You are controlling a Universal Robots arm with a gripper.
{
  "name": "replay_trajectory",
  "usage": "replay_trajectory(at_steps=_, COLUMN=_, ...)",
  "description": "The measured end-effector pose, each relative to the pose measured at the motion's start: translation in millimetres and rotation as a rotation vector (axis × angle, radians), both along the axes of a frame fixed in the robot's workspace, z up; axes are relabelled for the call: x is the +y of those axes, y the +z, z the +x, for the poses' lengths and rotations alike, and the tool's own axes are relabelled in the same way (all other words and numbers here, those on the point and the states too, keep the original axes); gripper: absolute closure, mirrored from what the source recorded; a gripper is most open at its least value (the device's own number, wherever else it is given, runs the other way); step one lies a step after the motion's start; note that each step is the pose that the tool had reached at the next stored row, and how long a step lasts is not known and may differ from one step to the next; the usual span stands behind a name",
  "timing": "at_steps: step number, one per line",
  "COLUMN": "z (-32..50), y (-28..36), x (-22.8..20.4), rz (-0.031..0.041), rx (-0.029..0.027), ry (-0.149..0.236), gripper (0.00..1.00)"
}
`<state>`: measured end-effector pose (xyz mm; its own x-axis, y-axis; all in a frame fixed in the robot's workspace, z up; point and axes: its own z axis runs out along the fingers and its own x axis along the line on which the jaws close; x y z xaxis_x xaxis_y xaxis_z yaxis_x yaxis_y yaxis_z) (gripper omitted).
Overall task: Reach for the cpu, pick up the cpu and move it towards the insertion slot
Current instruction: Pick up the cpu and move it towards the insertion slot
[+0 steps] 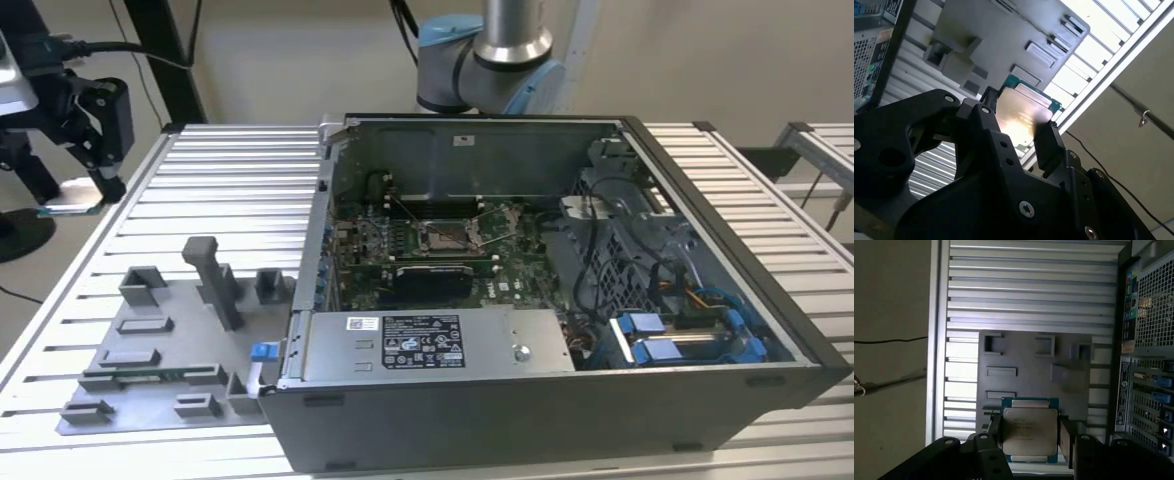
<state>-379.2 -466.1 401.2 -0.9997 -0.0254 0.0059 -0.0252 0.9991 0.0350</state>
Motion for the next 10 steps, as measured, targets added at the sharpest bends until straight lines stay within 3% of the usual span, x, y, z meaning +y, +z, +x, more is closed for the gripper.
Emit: replay_trajectory(at_steps=10, z=8.3, y=0.2, x=0.0, rz=0.0000, rx=0.0001, ry=0.000, gripper=1.00)
